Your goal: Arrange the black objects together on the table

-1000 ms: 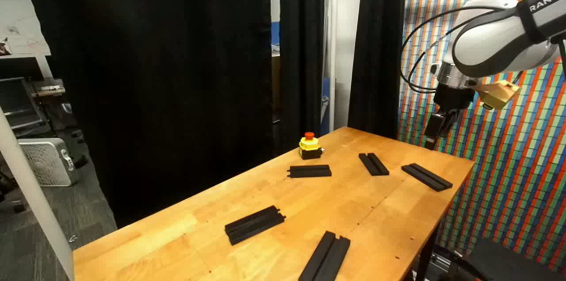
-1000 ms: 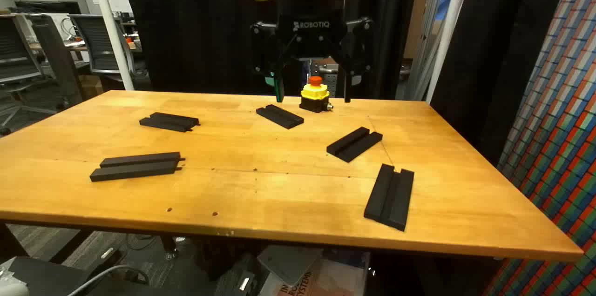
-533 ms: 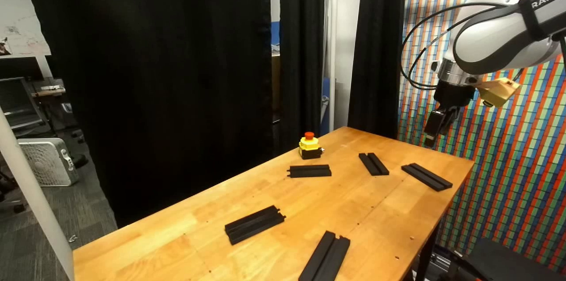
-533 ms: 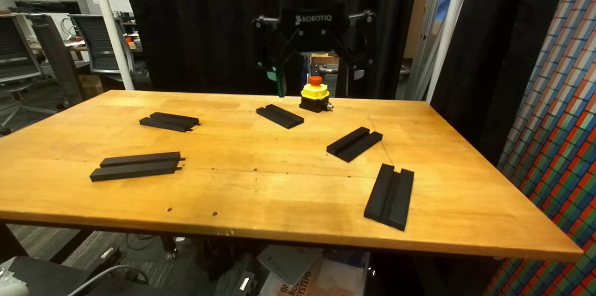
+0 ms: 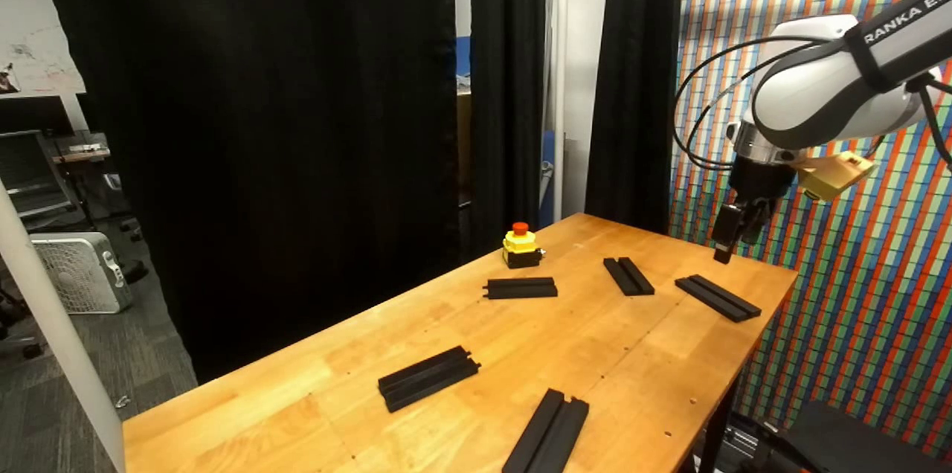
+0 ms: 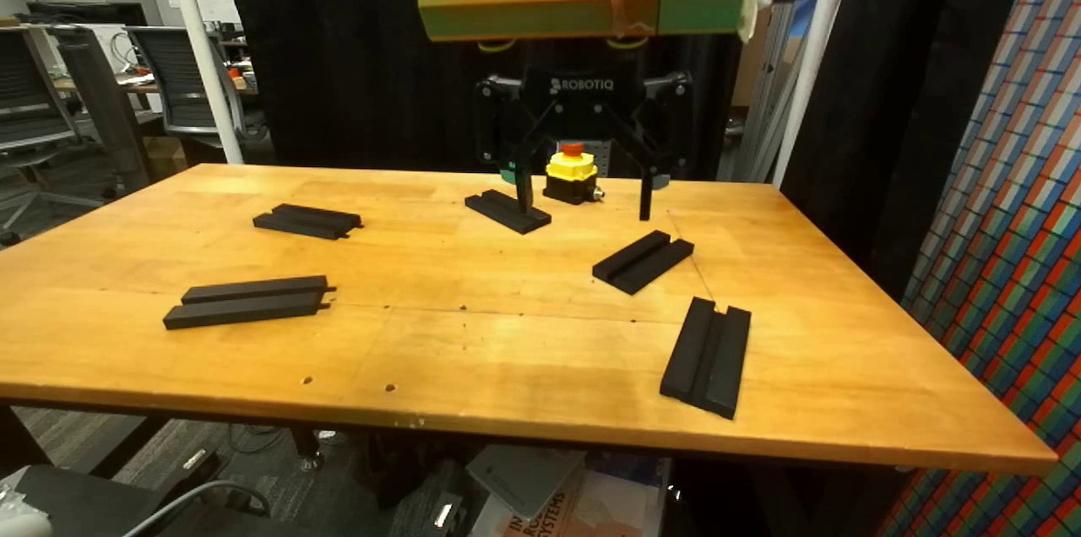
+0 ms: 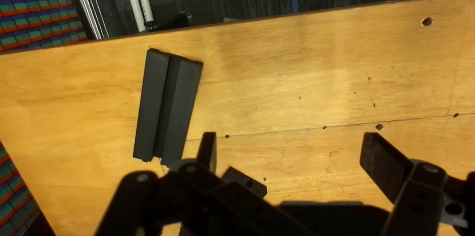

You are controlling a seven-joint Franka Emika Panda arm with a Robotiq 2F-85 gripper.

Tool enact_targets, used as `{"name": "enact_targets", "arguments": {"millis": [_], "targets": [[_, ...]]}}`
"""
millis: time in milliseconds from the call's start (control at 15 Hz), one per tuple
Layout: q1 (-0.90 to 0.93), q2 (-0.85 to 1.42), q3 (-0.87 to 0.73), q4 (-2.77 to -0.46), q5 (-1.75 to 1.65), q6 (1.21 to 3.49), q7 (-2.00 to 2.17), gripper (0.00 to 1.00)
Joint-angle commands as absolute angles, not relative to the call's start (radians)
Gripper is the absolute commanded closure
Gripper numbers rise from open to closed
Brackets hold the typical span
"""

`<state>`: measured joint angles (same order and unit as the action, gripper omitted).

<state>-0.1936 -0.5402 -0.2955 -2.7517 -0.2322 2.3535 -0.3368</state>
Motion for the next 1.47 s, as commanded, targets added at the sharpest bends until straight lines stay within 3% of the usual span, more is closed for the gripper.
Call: {"name": "enact_targets", "arguments": {"millis": [0,600,1400], "targets": [[-0.224,-0.437,-0.305,-2.753,-0.215,2.463,-0.304,0.00],[-0.241,-0.118,-0.397,-2.693,-0.093,2.683,-0.416,0.00],[-0.301,0.121,-0.345,-2.505,0.165,2.704,-0.650,0.00]]}}
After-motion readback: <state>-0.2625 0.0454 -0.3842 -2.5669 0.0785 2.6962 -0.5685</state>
